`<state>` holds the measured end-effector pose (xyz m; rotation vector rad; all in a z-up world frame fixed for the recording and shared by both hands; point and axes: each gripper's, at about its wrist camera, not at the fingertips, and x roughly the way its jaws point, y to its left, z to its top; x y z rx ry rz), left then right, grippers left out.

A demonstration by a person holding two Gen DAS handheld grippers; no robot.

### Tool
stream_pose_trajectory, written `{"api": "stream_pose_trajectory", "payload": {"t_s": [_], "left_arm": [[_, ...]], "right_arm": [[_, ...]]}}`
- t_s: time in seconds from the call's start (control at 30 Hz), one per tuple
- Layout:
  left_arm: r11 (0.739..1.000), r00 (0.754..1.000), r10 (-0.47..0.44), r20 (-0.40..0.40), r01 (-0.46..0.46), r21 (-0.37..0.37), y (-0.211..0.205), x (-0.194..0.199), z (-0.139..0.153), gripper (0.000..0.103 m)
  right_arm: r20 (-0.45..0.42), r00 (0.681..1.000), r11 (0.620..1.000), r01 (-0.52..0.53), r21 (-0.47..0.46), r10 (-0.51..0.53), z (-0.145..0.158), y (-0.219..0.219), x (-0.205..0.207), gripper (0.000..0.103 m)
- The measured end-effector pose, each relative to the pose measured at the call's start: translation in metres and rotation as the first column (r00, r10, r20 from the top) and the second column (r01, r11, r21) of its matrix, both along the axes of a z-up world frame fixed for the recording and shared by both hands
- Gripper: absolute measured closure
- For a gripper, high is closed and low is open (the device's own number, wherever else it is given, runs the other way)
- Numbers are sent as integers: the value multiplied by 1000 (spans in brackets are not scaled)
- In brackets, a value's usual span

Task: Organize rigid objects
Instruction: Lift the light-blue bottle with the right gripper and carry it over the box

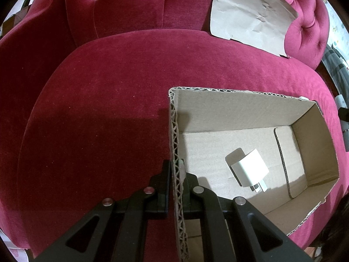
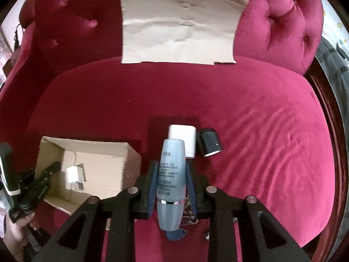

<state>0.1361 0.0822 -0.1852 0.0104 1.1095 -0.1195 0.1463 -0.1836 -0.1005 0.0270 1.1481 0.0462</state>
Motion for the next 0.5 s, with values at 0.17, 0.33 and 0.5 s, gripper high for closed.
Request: {"api": "stream_pose_trajectory", "payload": {"t_s": [0.17,0.33,0.5], "left_arm": [[1000,1000,-1,0,1,0,0,0,0,97],[1000,1000,-1,0,1,0,0,0,0,97],[1000,1000,-1,0,1,-1,0,0,0,97]], "right_arm": [[11,999,999,-43,11,43,8,20,0,77],[13,996,996,-83,21,83,13,41,2,77],[11,994,993,-114,30,113,13,56,3,77]]}}
